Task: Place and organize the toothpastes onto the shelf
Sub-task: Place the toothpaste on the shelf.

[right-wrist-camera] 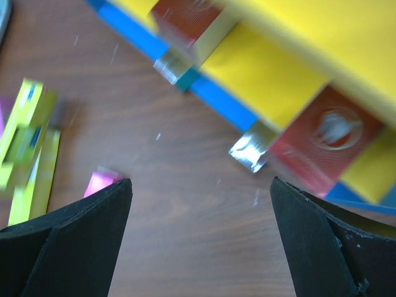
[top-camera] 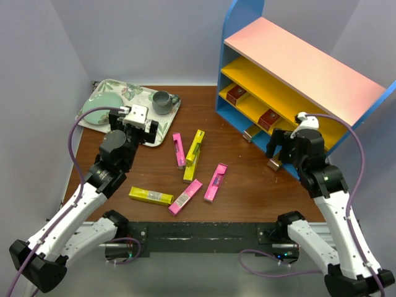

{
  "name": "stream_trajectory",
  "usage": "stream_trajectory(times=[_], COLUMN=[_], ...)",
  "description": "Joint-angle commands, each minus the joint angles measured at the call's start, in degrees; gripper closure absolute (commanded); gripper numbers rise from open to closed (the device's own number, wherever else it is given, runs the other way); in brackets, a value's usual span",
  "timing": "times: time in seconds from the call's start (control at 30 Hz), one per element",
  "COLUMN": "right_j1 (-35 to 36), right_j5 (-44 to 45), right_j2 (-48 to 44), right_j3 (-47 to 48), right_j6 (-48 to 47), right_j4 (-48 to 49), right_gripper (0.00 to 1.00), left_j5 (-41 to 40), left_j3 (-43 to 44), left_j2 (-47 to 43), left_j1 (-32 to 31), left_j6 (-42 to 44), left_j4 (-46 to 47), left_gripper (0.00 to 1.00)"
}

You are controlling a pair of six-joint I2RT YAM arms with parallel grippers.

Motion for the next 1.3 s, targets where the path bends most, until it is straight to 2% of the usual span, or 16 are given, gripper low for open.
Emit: stream_trajectory(times=[0.0, 0.13, 0.3, 0.4, 0.7, 1.07, 1.27], right_j1=[-0.1, -0.1, -0.1, -0.1, 0.0, -0.1, 0.0], right_j5=[-13.5, -12.6, -3.8, 3.1, 11.1, 15.7, 13.7], right_j2=[3.1, 6.3, 6.7, 6.0, 0.4, 1.4, 2.0], right_j3=[0.6, 0.8, -0.9, -2.8, -9.4, -12.3, -13.8], right_j6=[-3.2, -1.9, 1.4, 2.4, 2.9, 2.6, 1.9], right_j4=[-3.2, -4.6, -4.5, -2.7, 7.6, 15.2, 18.4], right_gripper=[0.02, 0.02, 0.02, 0.02, 0.02, 0.02, 0.02], left_j5=[0.5, 0.2, 0.1, 0.1, 0.5, 0.5, 0.5], left_j3=[0.2, 0.1, 0.0, 0.0, 0.1, 0.0, 0.0], left_j2=[-0.1, -0.1, -0.2, -0.4, -0.4, -0.2, -0.1], left_j1=[0.6, 0.7, 0.7, 0.6, 0.7, 0.7, 0.7], left_j6=[-1.3, -1.1, -1.0, -1.0, -0.8, -0.7, -0.7], left_j4=[1.8, 1.8, 1.9, 1.9, 1.9, 1.9, 1.9], left_gripper=[0.00, 0.00, 0.00, 0.00, 0.00, 0.00, 0.00])
